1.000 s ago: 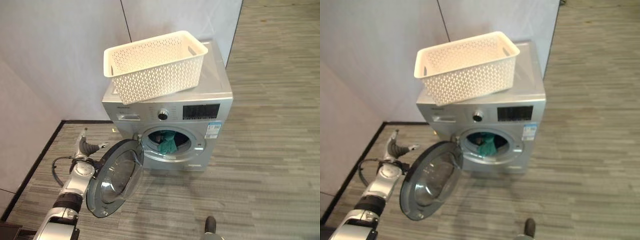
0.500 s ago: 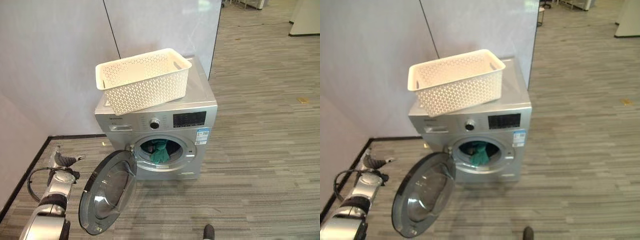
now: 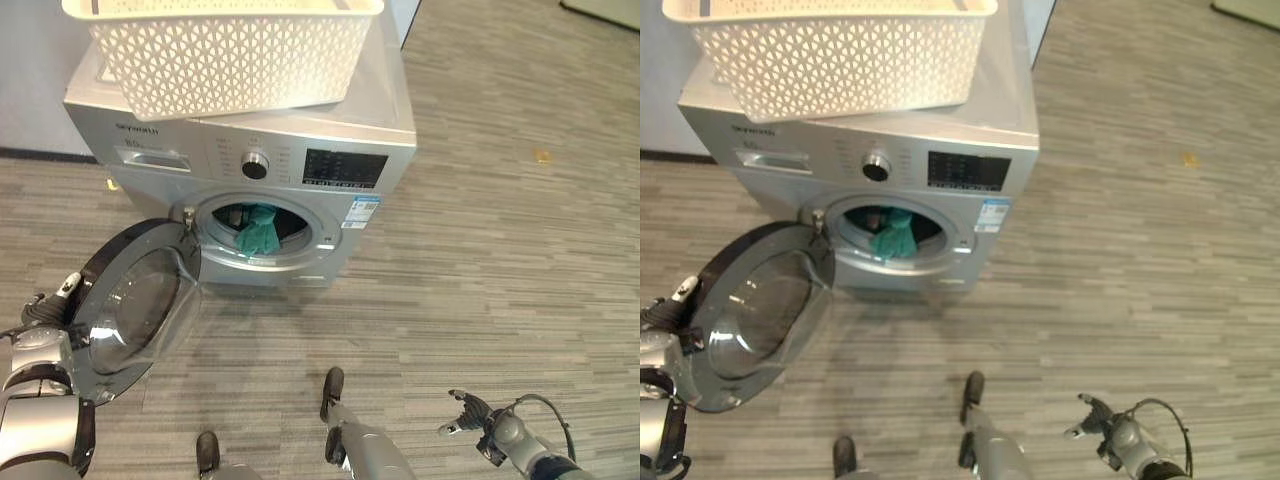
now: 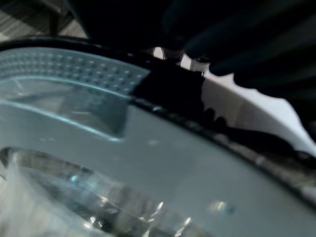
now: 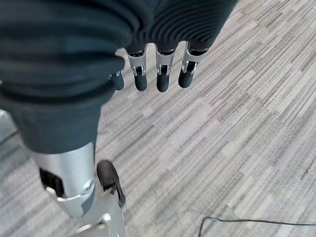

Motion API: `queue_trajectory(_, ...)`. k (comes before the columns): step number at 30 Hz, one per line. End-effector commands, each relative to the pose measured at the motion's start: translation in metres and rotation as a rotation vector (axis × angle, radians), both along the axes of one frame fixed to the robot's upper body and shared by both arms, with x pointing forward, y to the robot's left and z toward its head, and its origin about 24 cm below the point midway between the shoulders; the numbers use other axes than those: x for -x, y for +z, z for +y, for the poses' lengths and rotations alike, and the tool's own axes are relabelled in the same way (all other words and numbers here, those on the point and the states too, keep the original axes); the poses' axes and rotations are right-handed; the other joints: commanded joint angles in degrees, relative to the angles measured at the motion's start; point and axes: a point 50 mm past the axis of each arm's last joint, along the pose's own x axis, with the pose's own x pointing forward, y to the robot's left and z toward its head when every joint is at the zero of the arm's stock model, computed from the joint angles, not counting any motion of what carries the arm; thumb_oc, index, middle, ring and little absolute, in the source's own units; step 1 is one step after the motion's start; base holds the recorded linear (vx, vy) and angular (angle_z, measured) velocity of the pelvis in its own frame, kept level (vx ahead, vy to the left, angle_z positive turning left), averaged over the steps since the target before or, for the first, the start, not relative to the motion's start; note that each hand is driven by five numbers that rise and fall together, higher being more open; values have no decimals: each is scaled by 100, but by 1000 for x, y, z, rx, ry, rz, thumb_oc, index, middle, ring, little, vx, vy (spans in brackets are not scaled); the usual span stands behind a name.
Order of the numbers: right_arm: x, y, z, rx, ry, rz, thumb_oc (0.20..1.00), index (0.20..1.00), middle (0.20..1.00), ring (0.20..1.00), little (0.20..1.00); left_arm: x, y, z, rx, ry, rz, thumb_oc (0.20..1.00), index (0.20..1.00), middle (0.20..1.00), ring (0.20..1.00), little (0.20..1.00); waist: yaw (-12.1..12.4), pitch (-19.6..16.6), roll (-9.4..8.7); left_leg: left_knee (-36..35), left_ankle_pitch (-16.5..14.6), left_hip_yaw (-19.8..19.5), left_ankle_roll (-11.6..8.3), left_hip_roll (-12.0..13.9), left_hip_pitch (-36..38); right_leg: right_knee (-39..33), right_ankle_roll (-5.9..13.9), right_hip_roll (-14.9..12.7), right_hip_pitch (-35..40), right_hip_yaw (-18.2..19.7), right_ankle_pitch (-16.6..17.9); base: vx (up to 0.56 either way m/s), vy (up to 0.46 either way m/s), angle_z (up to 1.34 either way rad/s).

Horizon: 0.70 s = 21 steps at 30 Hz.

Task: Grab the laundry basket,head to the washer,open it,put in the laundry and shut it.

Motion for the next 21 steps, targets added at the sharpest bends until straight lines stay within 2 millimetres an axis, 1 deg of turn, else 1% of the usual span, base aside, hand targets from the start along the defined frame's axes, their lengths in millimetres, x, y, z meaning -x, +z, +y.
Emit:
queue_trajectory(1, 3, 4, -9, 33, 45, 27, 1000, 1000, 1000, 1000, 1000, -36, -4, -40, 160, -131, -128, 1000, 1000, 1000, 1000, 1000, -218, -82, -96, 80, 100, -186, 418, -40, -34, 88, 731, -509, -57, 547, -661, 69, -13, -1)
queue_trajectory(2, 3, 5, -3, 31, 104, 24, 1000, 1000, 1000, 1000, 1000, -40, -34, -75, 223, -203, -102, 1000, 1000, 1000, 1000, 1000, -239, -115, -65, 72, 45, -121, 442, -79, 90, 77, 729, -533, 16, 589, -668, 109, 1, -1)
queue_trajectory(3, 0, 10, -2, 27, 120, 0, 1000, 1000, 1000, 1000, 1000, -39, -58, -105, 244, -286, -67, 1000, 1000, 1000, 1000, 1000, -258, -141, -15, 72, -16, -45, 468, -120, 202, 94, 732, -549, 59, 648, -670, 127, 14, -1)
queue_trajectory(4, -3, 13, -2, 22, 123, -19, 1000, 1000, 1000, 1000, 1000, -39, -67, -124, 267, -326, -72, 1000, 1000, 1000, 1000, 1000, -258, -155, 25, 75, -46, -10, 483, -148, 251, 98, 733, -564, 77, 668, -667, 118, 67, -11)
queue_trajectory(5, -4, 17, -2, 18, 124, -42, 1000, 1000, 1000, 1000, 1000, -34, -84, -166, 318, -428, -93, 1000, 1000, 1000, 1000, 1000, -263, -205, 138, 83, -111, 54, 521, -220, 367, 112, 734, -592, 128, 702, -670, 78, 53, -12)
queue_trajectory(6, -4, 17, -2, 19, 124, -41, 1000, 1000, 1000, 1000, 1000, -34, -85, -166, 319, -429, -92, 1000, 1000, 1000, 1000, 1000, -257, -210, 142, 82, -113, 58, 520, -219, 370, 112, 734, -590, 128, 706, -670, 92, 62, -20)
queue_trajectory(7, -4, 18, -3, 21, 125, -47, 1000, 1000, 1000, 1000, 1000, -29, -92, -190, 362, -501, -99, 1000, 1000, 1000, 1000, 1000, -259, -252, 209, 80, -146, 90, 538, -243, 429, 112, 741, -605, 155, 716, -675, 105, 57, -17)
queue_trajectory(8, -2, 17, -4, 31, 126, -41, 1000, 1000, 1000, 1000, 1000, -17, -102, -232, 463, -634, -118, 1000, 1000, 1000, 1000, 1000, -283, -345, 343, 78, -192, 159, 562, -284, 532, 119, 744, -628, 213, 746, -692, 105, 57, -18)
queue_trajectory(9, -2, 17, -4, 31, 125, -40, 1000, 1000, 1000, 1000, 1000, -17, -102, -232, 464, -634, -117, 1000, 1000, 1000, 1000, 1000, -277, -349, 344, 77, -193, 163, 562, -283, 535, 119, 744, -626, 213, 749, -692, 134, 51, -25)
queue_trajectory(10, -1, 15, -4, 38, 125, -31, 1000, 1000, 1000, 1000, 1000, -10, -100, -266, 519, -777, -133, 1000, 1000, 1000, 1000, 1000, -305, -442, 440, 75, -236, 198, 589, -311, 616, 131, 748, -634, 255, 772, -713, 93, 16, -17)
queue_trajectory(11, -1, 12, -2, 41, 126, -25, 1000, 1000, 1000, 1000, 1000, -8, -97, -286, 536, -872, -143, 1000, 1000, 1000, 1000, 1000, -332, -490, 493, 74, -254, 200, 609, -333, 665, 145, 755, -640, 282, 789, -728, 129, 26, -19)
queue_trajectory(13, 5, 1, 4, 38, 101, 9, 1000, 1000, 1000, 1000, 1000, -7, -92, -310, 549, -956, -151, 1000, 1000, 1000, 1000, 1000, -356, -564, 559, 54, -283, 201, 628, -358, 754, 148, 757, -658, 339, 797, -745, 75, 7, -22)
queue_trajectory(14, 5, 1, 4, 38, 101, 9, 1000, 1000, 1000, 1000, 1000, -7, -92, -310, 549, -956, -151, 1000, 1000, 1000, 1000, 1000, -356, -564, 558, 54, -283, 201, 628, -358, 754, 148, 757, -658, 339, 797, -745, 69, -22, -22)
queue_trajectory(15, 22, -16, 10, 37, 56, 71, 1000, 1000, 1000, 1000, 1000, -17, -74, -340, 508, -1068, -207, 1000, 1000, 1000, 1000, 1000, -370, -615, 593, 46, -292, 155, 648, -396, 782, 177, 764, -700, 399, 754, -771, 69, -41, -12)
queue_trajectory(16, 31, -25, 19, 26, 32, 97, 1000, 1000, 1000, 1000, 1000, -22, -64, -357, 523, -1091, -256, 1000, 1000, 1000, 1000, 1000, -389, -637, 611, 46, -281, 84, 647, -424, 760, 199, 763, -747, 425, 673, -791, 64, -42, -4)
queue_trajectory(17, 31, -25, 19, 26, 32, 97, 1000, 1000, 1000, 1000, 1000, -22, -64, -356, 522, -1091, -256, 1000, 1000, 1000, 1000, 1000, -393, -650, 598, 46, -268, 80, 649, -437, 738, 196, 762, -759, 407, 675, -781, 25, -45, 2)
queue_trajectory(19, 39, -31, 24, 11, 4, 110, 1000, 1000, 1000, 1000, 1000, -25, -51, -361, 487, -1129, -307, 1000, 1000, 1000, 1000, 1000, -370, -665, 610, 46, -251, -13, 638, -453, 686, 181, 761, -801, 469, 575, -794, 18, -49, 7)
queue_trajectory(21, 47, -34, 27, -12, -22, 115, 1000, 1000, 1000, 1000, 1000, -20, -48, -350, 434, -1151, -333, 1000, 1000, 1000, 1000, 1000, -308, -673, 616, 46, -238, -95, 620, -456, 651, 158, 761, -837, 543, 463, -805, 27, -48, 9)
